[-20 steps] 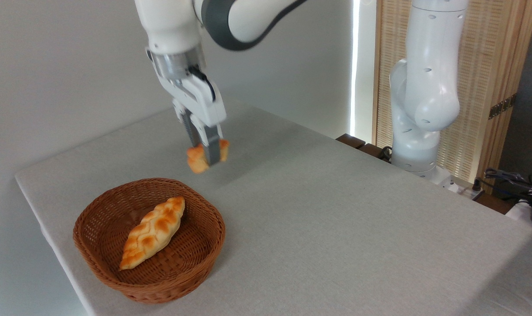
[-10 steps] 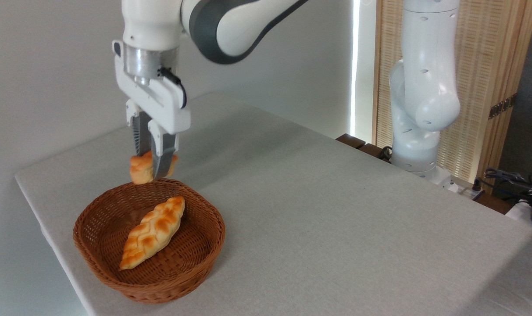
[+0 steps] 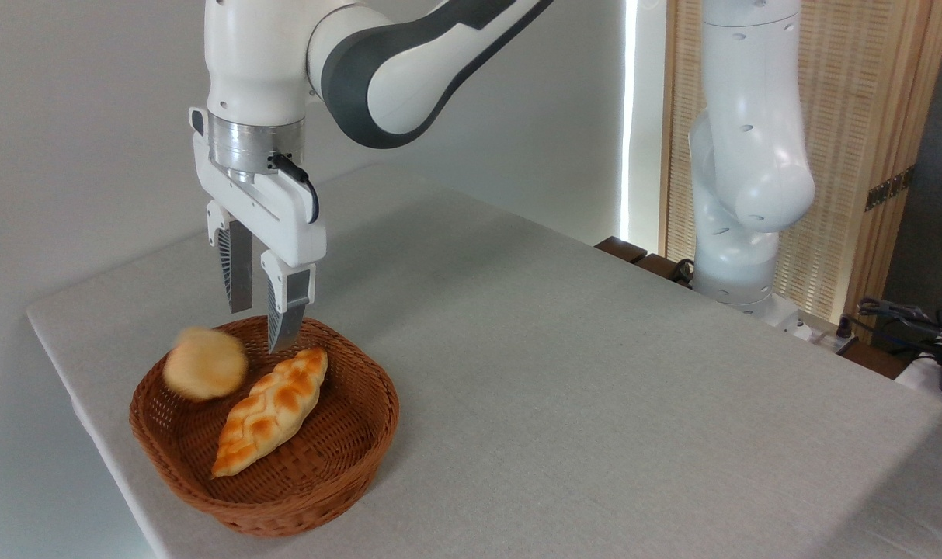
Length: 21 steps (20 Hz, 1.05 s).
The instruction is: Put bread into the basket
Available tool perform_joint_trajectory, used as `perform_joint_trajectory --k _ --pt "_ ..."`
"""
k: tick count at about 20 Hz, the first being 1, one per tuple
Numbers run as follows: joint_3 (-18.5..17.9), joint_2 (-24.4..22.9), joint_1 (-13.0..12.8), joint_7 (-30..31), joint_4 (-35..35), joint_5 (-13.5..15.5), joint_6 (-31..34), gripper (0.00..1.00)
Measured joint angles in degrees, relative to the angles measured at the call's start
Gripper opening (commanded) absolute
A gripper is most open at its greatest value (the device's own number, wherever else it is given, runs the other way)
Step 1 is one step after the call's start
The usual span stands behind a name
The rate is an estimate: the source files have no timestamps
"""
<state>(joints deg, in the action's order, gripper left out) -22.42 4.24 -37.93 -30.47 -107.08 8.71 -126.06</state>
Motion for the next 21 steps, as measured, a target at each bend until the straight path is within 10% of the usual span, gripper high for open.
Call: perform_joint_trajectory --k 11,21 --pt "-1.3 -9.0 0.3 0.0 3.7 -4.8 17.6 1.00" --pt "-4.1 -11.7 5.7 -8.3 6.2 -5.7 29.5 1.00"
